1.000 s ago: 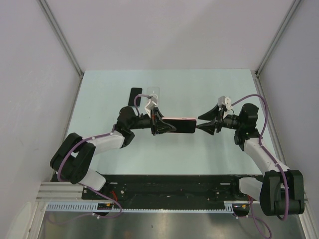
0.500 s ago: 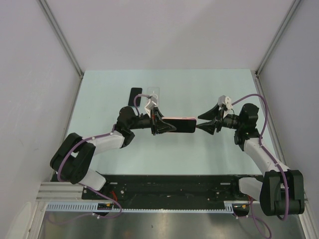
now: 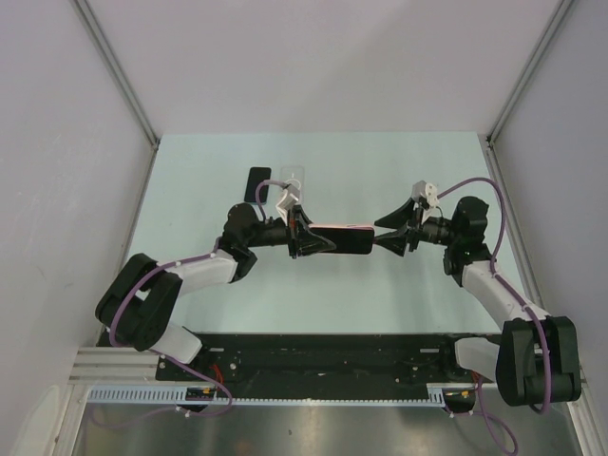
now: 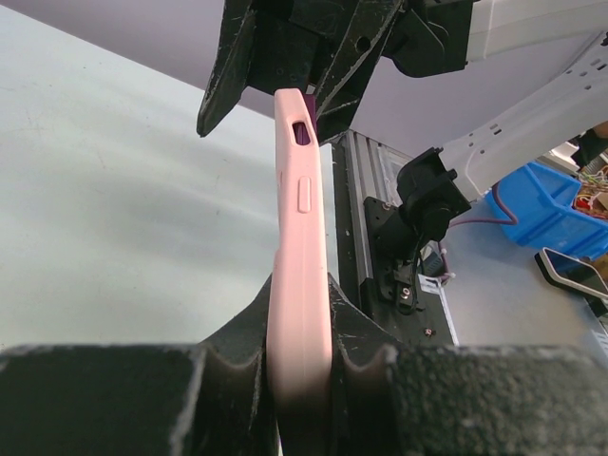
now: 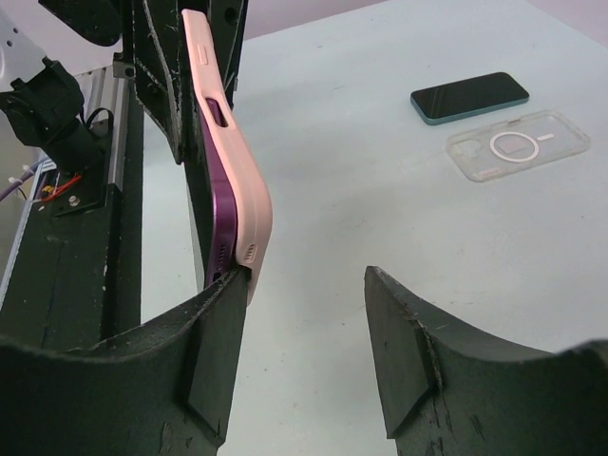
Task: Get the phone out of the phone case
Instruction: Remove the phone case from the phone.
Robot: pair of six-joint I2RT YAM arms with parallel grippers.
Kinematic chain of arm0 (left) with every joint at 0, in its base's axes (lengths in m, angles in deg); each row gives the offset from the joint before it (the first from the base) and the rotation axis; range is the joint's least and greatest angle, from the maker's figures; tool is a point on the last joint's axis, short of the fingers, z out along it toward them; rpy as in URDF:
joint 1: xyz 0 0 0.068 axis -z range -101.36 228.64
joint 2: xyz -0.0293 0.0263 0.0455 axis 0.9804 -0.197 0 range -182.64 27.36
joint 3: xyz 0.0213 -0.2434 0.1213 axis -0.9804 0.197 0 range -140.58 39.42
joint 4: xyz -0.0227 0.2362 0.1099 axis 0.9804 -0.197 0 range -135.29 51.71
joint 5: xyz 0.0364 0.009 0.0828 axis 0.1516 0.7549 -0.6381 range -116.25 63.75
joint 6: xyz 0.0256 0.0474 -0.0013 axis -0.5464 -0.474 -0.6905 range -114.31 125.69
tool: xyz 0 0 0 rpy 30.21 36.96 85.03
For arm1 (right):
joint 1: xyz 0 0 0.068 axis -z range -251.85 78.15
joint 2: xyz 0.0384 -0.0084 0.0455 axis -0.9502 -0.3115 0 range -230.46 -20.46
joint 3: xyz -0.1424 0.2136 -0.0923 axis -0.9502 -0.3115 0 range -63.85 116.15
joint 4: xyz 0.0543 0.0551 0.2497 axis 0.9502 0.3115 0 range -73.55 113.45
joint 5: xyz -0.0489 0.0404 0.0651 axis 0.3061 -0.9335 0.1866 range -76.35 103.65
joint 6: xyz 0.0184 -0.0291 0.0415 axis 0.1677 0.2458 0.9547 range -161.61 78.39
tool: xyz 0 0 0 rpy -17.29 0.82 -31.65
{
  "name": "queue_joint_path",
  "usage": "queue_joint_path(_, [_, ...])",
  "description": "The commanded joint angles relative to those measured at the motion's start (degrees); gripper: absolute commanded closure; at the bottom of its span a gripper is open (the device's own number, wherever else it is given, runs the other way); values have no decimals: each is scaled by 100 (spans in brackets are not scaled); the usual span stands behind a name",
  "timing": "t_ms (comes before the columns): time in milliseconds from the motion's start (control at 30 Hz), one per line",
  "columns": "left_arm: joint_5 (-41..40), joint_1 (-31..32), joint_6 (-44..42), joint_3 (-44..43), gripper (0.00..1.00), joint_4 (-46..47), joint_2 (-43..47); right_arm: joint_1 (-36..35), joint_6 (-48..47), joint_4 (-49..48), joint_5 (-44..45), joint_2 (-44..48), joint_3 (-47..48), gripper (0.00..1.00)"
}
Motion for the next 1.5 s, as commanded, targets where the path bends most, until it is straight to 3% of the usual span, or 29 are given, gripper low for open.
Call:
queue_joint_path(0, [96, 135, -18, -54, 100, 543, 163, -173, 210, -306, 104, -97, 168, 43])
queue_joint_path(533, [105, 135, 255, 52, 100, 1008, 127, -401, 1037, -912, -405, -422, 168, 42])
queue_joint_path(800, [105, 82, 895, 245, 100, 2096, 5, -586, 1134, -1036, -633, -555, 168, 42])
queue_joint_path(1467, [-352, 82, 1046, 491, 100, 2722, -128, -1148, 1389, -1343, -713, -511, 168, 43])
